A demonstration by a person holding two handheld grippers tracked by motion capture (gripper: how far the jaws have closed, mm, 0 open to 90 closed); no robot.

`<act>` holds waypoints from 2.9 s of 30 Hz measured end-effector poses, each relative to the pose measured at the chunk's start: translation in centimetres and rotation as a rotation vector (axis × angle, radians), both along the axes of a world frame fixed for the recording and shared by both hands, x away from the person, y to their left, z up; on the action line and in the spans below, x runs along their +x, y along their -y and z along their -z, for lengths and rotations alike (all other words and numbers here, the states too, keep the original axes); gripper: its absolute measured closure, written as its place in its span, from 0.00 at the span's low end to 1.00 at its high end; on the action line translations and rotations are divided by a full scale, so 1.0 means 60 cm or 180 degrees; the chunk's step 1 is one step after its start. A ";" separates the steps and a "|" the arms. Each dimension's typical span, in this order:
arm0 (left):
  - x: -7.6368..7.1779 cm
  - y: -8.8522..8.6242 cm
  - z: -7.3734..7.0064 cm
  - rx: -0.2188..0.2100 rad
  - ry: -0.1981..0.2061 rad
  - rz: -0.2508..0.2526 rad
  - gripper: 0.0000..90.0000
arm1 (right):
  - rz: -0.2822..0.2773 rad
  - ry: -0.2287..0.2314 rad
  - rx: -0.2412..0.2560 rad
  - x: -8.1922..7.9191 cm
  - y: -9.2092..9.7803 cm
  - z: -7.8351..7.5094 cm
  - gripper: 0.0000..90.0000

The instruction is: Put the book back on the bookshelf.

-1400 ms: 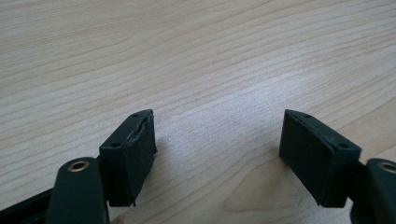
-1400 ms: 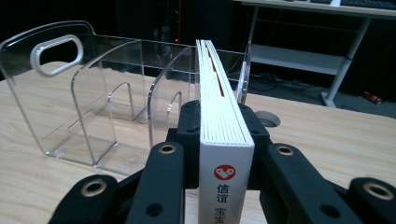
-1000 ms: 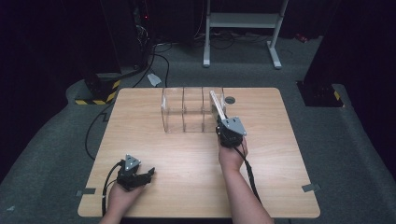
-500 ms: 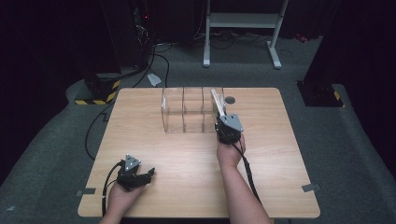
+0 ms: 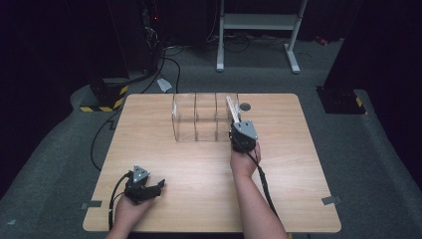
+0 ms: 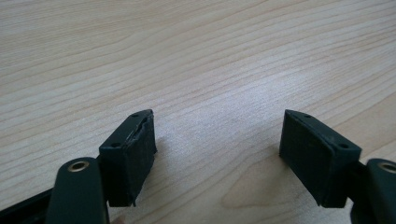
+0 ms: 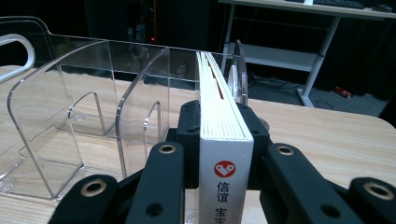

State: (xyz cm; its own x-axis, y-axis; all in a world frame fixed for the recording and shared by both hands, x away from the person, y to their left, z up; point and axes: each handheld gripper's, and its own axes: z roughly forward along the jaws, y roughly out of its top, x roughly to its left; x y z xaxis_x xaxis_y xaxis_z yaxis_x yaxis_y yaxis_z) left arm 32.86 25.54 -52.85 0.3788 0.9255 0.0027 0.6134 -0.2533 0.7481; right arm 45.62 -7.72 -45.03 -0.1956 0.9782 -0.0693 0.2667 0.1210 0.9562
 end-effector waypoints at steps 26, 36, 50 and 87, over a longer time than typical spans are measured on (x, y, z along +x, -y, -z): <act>-0.001 0.000 0.000 0.0004 0.0007 0.0007 0.30 | -0.0041 -0.0165 0.0000 -0.026 0.004 0.018 0.81; -0.001 0.000 0.000 0.0004 0.0006 0.0007 0.30 | -0.0074 -0.0259 0.0022 -0.031 0.010 0.023 0.77; -0.001 0.000 0.000 0.0003 0.0007 0.0009 0.30 | -0.0046 -0.0249 0.0030 -0.035 0.014 0.033 0.83; -0.001 0.000 0.000 0.0001 0.0008 0.0009 0.30 | 0.0043 -0.0267 0.0161 -0.011 0.004 0.031 0.80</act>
State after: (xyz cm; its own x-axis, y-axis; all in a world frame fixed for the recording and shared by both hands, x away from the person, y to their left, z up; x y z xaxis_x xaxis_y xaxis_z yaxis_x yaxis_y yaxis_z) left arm 32.82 25.54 -52.86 0.3815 0.9244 0.0039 0.6108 -0.2553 0.7495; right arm 44.96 -7.98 -46.88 -0.1855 0.9826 -0.0035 0.3474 0.0689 0.9352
